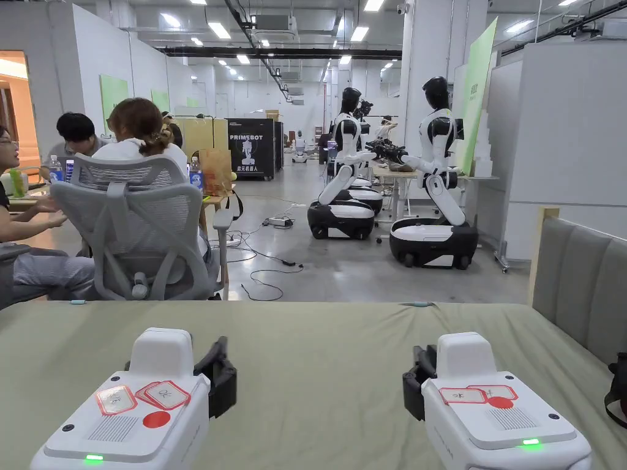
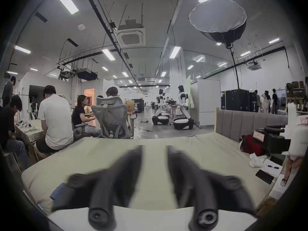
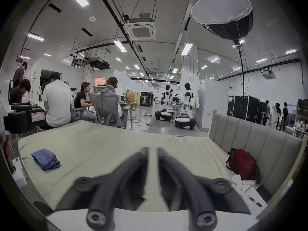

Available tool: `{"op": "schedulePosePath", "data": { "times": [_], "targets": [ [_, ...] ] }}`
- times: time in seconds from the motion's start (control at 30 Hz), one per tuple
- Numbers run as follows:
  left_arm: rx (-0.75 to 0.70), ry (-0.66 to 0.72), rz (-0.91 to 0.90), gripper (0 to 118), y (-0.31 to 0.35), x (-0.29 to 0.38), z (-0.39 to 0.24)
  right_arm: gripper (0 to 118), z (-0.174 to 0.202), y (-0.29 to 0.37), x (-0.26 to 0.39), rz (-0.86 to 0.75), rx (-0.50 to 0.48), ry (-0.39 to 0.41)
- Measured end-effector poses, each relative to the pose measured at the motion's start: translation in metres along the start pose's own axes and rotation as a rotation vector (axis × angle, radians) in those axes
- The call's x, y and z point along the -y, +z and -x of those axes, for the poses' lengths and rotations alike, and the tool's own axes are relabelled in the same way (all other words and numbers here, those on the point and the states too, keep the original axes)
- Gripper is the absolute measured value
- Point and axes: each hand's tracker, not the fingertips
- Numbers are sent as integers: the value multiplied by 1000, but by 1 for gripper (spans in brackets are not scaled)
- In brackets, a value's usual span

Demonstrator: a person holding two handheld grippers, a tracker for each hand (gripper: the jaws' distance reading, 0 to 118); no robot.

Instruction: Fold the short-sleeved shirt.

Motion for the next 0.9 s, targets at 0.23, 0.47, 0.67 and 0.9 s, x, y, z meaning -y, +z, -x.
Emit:
{"op": "schedulePosePath", "data": {
  "times": [0.23,0.47,0.67,0.9],
  "targets": [
    [3,10,-27,118,2,1,1,118,5,-4,2,-5,16,19],
    [-15,-9,-15,118,1,0,5,118,7,-6,2,-7,29,19],
    [-16,-2,-17,118,3,-2,8,118,9,-6,-1,36,11,14],
    [-10,7,-8,118,5,-2,8,118,3,-11,-3,90,-9,-178]
  ]
}}
